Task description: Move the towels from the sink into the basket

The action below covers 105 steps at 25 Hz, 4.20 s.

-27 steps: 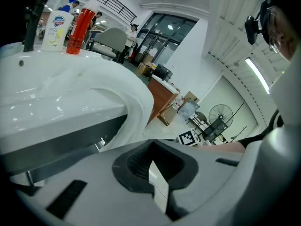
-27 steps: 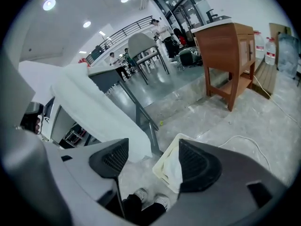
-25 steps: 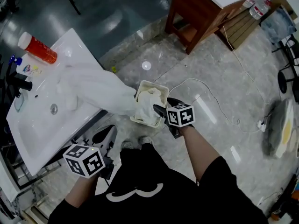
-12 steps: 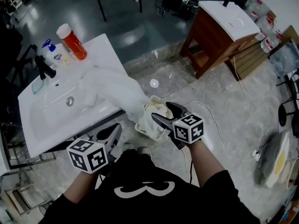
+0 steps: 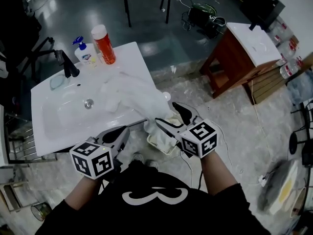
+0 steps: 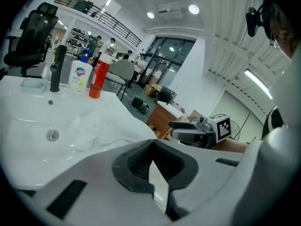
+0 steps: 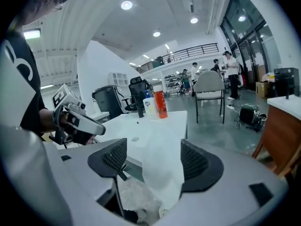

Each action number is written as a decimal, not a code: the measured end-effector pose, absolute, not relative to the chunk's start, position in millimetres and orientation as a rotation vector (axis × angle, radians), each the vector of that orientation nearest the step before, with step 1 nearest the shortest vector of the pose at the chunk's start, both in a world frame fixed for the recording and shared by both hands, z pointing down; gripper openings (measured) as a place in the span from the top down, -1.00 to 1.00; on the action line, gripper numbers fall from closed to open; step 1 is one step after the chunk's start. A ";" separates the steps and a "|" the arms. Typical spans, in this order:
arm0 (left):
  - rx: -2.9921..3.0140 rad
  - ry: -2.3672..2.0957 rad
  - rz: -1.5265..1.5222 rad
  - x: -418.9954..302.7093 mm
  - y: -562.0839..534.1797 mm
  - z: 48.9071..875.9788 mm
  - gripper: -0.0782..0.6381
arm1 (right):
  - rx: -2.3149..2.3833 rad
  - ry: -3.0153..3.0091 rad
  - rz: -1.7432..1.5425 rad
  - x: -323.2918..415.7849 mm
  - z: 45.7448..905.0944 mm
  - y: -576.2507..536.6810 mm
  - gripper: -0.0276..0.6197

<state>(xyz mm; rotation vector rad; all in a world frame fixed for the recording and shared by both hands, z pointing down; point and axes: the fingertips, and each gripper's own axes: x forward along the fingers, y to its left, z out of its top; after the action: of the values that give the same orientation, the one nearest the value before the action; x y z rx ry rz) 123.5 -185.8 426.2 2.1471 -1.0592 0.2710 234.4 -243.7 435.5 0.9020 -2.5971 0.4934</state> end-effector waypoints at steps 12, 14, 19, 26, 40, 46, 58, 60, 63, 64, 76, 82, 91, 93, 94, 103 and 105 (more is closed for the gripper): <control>2.132 -1.098 0.240 65.2 -208.6 407.9 0.77 | 0.825 -2.468 0.450 173.7 459.5 -282.0 -0.21; 2.132 -1.099 0.236 58.4 -213.8 408.5 0.77 | 0.807 -2.431 0.441 167.3 468.8 -286.5 -0.24; 2.139 -1.097 0.232 44.9 -227.1 412.1 0.77 | 0.761 -2.332 0.354 156.6 492.0 -296.7 -0.31; 2.148 -1.079 0.239 30.6 -240.5 418.1 0.77 | 0.696 -2.210 0.338 156.0 529.2 -295.3 -0.31; 2.173 -1.015 0.241 19.3 -255.0 428.8 0.77 | 0.764 -2.149 0.359 160.4 529.8 -305.0 0.27; 2.179 -1.013 0.247 23.9 -253.2 428.7 0.77 | 0.796 -2.142 0.315 162.9 526.8 -303.2 0.51; 2.142 -1.063 0.238 51.4 -219.5 418.3 0.77 | 0.873 -2.323 0.353 178.3 472.5 -276.0 0.54; 2.140 -1.064 0.232 61.5 -210.6 415.0 0.77 | 0.891 -2.360 0.360 186.4 457.0 -268.7 0.54; 2.143 -1.060 0.231 77.7 -195.9 412.5 0.77 | 0.934 -2.410 0.366 202.3 434.7 -257.0 0.54; 2.146 -1.058 0.232 82.9 -190.4 411.8 0.77 | 0.950 -2.425 0.366 208.2 427.6 -252.4 0.54; 2.211 -1.030 0.252 140.7 -124.8 395.0 0.77 | 1.187 -2.519 0.338 294.2 358.8 -191.8 0.54; 2.238 -1.015 0.255 167.4 -97.8 396.3 0.77 | 1.319 -2.503 0.349 343.5 350.8 -165.2 0.54; 2.263 -0.982 0.265 195.6 -74.1 399.8 0.77 | 1.468 -2.482 0.447 391.7 365.1 -136.2 0.54; 2.263 -0.969 0.274 200.7 -71.6 402.7 0.77 | 1.499 -2.478 0.459 399.1 367.2 -131.6 0.54; 2.260 -0.963 0.278 202.6 -71.1 404.6 0.77 | 1.511 -2.475 0.465 402.1 368.1 -130.1 0.54; 2.212 -0.901 0.357 219.1 -93.5 443.4 0.77 | 1.496 -2.412 0.566 410.1 420.4 -142.4 0.53; 2.209 -0.894 0.381 221.7 -102.9 455.9 0.77 | 1.482 -2.387 0.613 408.9 443.9 -148.8 0.53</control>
<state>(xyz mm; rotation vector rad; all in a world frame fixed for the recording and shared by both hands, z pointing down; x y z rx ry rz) 221.7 -102.9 455.9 2.2089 -0.8943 0.3813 408.9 -148.8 443.9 1.4822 -2.3868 0.6133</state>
